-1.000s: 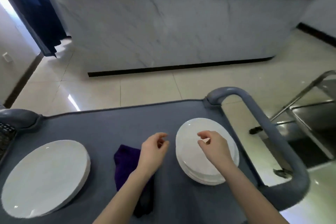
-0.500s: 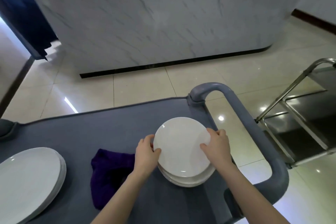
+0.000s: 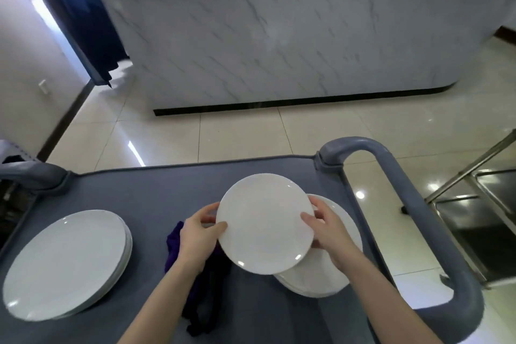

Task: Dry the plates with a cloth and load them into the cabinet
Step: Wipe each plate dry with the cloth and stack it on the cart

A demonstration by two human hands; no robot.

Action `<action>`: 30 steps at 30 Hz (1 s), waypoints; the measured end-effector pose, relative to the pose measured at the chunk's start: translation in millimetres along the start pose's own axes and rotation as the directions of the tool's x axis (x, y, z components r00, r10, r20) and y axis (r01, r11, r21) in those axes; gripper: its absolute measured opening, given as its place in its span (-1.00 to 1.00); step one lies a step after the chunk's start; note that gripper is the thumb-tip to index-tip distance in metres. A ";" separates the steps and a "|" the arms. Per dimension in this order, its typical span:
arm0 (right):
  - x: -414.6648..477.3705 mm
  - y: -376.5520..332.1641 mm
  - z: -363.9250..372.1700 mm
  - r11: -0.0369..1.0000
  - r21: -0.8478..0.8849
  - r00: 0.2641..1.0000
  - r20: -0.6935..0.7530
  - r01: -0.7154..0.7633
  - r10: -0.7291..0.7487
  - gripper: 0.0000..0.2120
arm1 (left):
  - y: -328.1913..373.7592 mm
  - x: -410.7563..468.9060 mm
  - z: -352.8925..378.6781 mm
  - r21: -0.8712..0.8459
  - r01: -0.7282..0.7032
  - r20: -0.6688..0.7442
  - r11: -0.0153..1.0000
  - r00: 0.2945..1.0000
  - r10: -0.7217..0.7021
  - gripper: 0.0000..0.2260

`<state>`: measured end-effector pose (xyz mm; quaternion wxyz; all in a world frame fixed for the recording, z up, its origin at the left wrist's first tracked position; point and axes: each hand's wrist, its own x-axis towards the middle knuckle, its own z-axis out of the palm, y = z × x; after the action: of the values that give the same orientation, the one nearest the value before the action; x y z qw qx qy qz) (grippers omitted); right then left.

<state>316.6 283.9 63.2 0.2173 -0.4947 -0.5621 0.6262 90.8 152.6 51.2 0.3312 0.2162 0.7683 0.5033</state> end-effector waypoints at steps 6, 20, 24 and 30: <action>-2.8 -2.5 46.3 0.953 0.284 0.993 0.089 -0.104 0.082 -0.69 | -7.1 2.0 -44.7 -0.061 -0.071 0.020 0.996 0.997 0.073 -0.60; -2.5 -0.6 72.3 0.939 0.343 0.993 -0.105 -0.018 0.057 -0.69 | -80.7 -32.4 -44.4 0.766 -0.261 0.214 0.587 0.965 0.150 -0.43; -4.8 6.6 73.6 0.946 0.324 0.993 -0.104 -0.025 0.061 -0.67 | -81.7 -22.2 -48.3 0.794 -0.241 0.162 0.559 0.969 0.188 -0.69; -9.6 9.1 72.7 0.959 0.282 0.989 -0.126 -0.040 0.079 -0.63 | -58.4 -5.5 -82.6 0.377 -0.097 -0.066 0.921 0.989 0.132 -0.79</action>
<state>260.4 237.9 49.6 0.3038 -0.5174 -0.4370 0.6701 34.6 73.5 21.9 0.2191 0.2968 0.8501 0.3759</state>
